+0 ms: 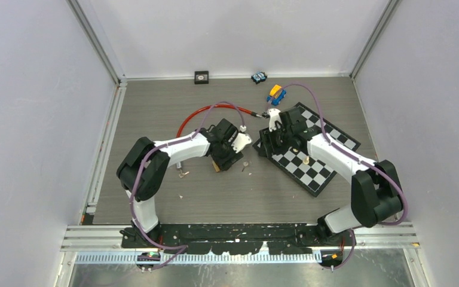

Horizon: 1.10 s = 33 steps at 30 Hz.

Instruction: Unlock with the key

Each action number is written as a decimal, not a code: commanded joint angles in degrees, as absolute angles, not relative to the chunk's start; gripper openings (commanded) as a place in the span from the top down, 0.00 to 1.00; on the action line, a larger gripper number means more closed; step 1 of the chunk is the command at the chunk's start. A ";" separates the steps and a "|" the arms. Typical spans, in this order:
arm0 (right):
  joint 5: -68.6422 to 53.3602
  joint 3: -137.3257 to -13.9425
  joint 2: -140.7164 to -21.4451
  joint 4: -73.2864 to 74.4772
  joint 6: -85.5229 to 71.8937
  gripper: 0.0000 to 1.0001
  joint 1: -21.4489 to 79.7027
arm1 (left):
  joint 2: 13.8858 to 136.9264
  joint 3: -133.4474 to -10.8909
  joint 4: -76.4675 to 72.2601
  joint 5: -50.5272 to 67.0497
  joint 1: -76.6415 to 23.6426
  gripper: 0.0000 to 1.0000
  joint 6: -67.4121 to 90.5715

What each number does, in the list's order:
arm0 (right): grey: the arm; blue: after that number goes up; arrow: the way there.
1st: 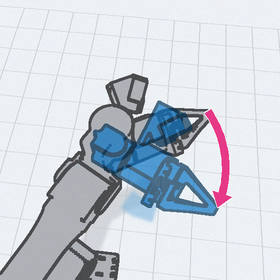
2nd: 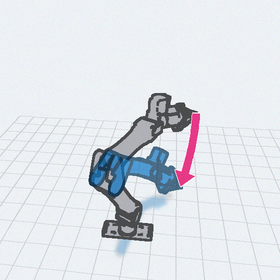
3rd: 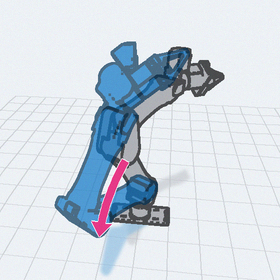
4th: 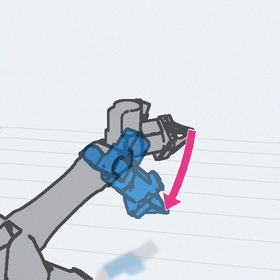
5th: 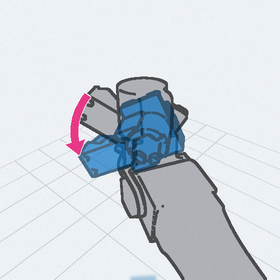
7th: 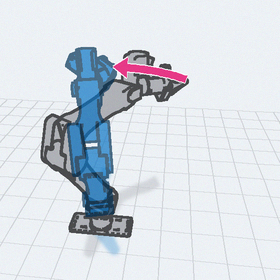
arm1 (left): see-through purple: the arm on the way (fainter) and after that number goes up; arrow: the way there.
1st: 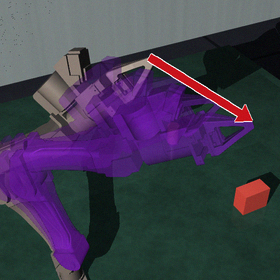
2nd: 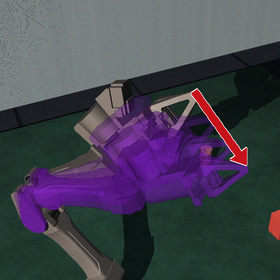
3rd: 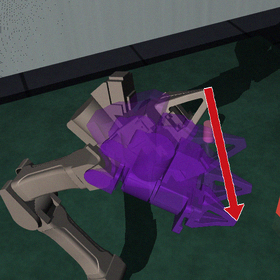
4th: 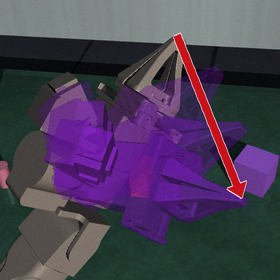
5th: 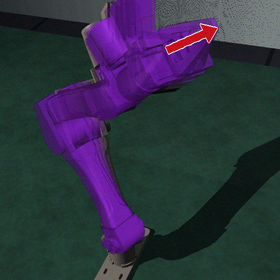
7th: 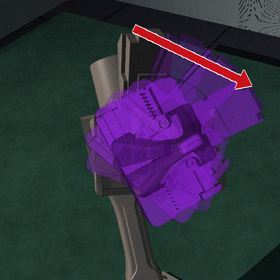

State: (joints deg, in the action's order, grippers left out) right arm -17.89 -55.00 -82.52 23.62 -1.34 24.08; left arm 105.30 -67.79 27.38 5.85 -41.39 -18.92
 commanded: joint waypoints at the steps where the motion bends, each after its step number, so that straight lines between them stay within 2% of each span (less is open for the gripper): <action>1: -22.09 -54.78 -84.71 18.39 -3.22 0.46 26.27 | 104.91 -67.06 30.46 3.38 -38.41 0.51 -5.70; 14: -19.22 -58.41 -96.46 13.84 -3.63 0.52 30.71 | 104.50 -65.67 28.13 15.88 -36.34 0.37 4.91; 21: -20.03 -58.97 -100.06 12.07 -5.41 0.57 30.80 | 106.06 -64.87 27.68 23.01 -33.44 0.33 10.31; 33: -22.29 -59.24 -102.61 10.48 -8.47 0.73 30.77 | 104.36 -63.08 26.25 31.30 -31.11 0.30 13.75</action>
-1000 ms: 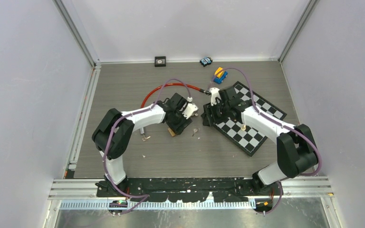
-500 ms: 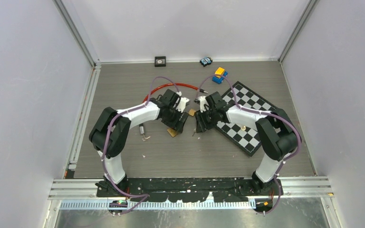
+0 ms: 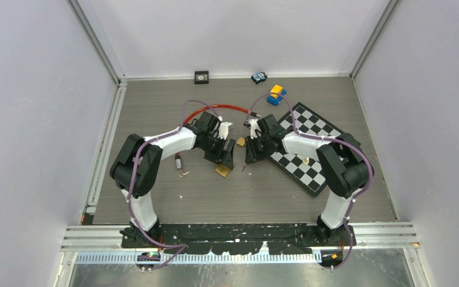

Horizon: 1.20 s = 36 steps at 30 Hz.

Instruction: Unlock with the key

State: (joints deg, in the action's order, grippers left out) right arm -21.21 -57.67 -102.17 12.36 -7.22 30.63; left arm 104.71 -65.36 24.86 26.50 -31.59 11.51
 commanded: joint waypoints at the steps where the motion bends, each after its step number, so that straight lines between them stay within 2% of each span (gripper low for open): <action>1: -22.39 -59.24 -102.53 10.60 -8.34 0.76 30.76 | 104.19 -62.96 26.08 31.60 -30.84 0.30 13.96; 5: -22.26 -59.26 -101.31 11.83 -8.34 0.83 30.59 | 103.59 -62.44 25.58 33.39 -30.00 0.28 15.01; 9: -22.27 -58.40 -99.85 13.74 -8.82 0.86 30.35 | 103.21 -62.03 25.98 35.15 -29.88 0.26 14.77; 20: -24.54 -55.81 -97.86 13.66 -11.52 0.88 30.28 | 102.93 -59.51 22.81 38.21 -29.88 0.24 16.56; 36: -23.42 -54.23 -97.27 13.66 -10.20 0.91 30.15 | 102.95 -57.24 17.94 31.32 -30.20 0.24 26.34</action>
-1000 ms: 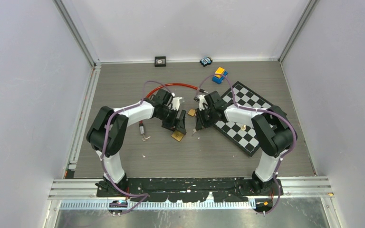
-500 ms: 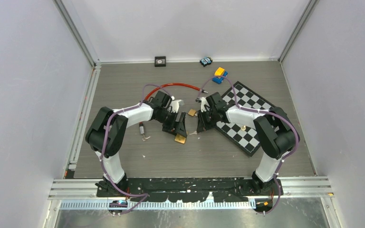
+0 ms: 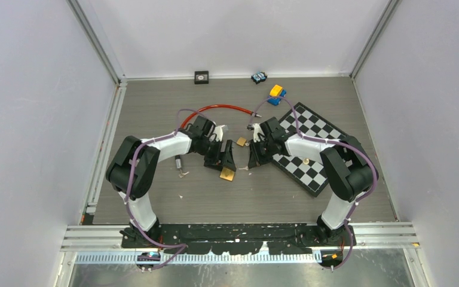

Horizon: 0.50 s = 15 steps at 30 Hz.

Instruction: Unlock with the key

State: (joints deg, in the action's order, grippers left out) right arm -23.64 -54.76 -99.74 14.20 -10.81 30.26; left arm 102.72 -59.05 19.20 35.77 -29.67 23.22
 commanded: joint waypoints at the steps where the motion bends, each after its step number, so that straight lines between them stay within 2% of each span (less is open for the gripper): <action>1: -23.58 -54.23 -97.40 13.67 -10.25 0.91 30.15 | 103.09 -57.30 17.61 31.18 -30.42 0.24 26.88; 15: -25.19 -53.71 -98.47 12.77 -11.12 0.91 30.15 | 104.31 -57.32 14.22 28.41 -32.23 0.24 35.22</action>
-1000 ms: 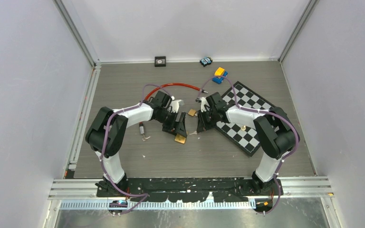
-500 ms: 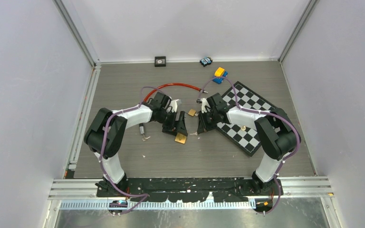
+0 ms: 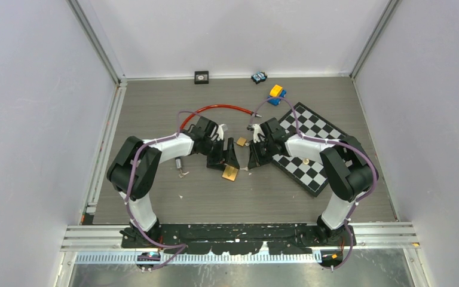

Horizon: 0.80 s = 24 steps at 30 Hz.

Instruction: Unlock with the key

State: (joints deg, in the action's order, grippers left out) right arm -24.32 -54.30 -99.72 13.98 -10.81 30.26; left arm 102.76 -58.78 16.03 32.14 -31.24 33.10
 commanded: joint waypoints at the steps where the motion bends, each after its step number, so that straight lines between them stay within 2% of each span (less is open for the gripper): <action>1: -25.36 -53.70 -98.45 12.74 -11.18 0.91 30.15 | 104.18 -57.26 14.02 28.39 -32.36 0.24 35.49; 24: -27.47 -53.70 -98.86 13.58 -11.01 0.89 28.78 | 98.22 -53.48 11.40 25.39 -33.05 0.22 37.58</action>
State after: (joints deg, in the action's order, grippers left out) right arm -26.35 -53.89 -99.74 13.74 -11.73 29.06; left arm 99.72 -54.61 10.70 28.21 -33.41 38.54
